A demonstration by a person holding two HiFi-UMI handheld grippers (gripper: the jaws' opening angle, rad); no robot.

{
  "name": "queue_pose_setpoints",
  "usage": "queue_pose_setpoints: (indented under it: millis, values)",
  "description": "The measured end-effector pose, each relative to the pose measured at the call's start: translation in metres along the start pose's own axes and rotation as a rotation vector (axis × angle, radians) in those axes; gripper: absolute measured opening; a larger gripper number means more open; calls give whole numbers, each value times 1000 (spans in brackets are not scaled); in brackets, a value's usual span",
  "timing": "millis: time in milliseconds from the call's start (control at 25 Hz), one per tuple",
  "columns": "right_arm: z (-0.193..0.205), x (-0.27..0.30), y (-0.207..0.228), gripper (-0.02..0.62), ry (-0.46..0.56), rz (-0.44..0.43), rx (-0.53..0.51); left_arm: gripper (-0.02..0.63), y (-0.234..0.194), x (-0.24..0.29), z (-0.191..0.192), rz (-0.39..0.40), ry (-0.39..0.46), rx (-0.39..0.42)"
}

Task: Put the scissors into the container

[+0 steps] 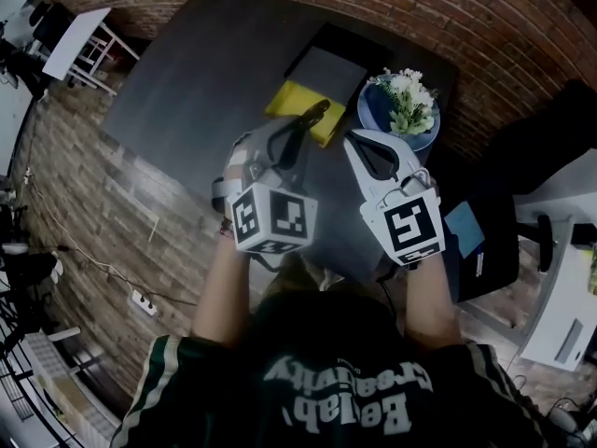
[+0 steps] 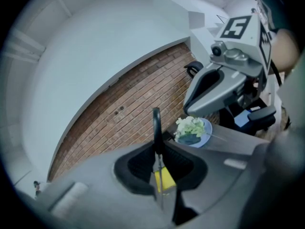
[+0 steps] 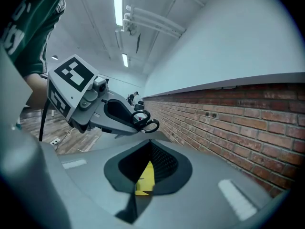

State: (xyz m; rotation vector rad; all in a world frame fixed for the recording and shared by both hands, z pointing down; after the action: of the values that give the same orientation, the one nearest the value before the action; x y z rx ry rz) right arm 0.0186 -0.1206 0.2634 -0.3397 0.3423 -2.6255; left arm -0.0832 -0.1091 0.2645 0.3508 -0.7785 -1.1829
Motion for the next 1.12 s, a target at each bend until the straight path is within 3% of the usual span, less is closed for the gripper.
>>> queue_pose_setpoints:
  millis: [480,1120]
  values:
    - [19,74,31,6,-71,35,54,48,-34,66,40,116,5,20]
    - [80,143,57,5,-192,100,157,48,-40,150,110,288,-25,62]
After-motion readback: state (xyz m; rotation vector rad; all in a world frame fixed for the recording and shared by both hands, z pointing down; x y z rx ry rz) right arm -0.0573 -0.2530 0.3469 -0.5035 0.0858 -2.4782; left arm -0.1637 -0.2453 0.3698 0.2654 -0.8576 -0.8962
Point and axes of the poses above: the fingertips, and each gripper's own axes: x forward along the fingers, y to its right, z out of its underside, the point moved 5 cm from there along -x, backward along the fingers, and after that the axes turned 2 degrees about y, right-handed, at the moved point
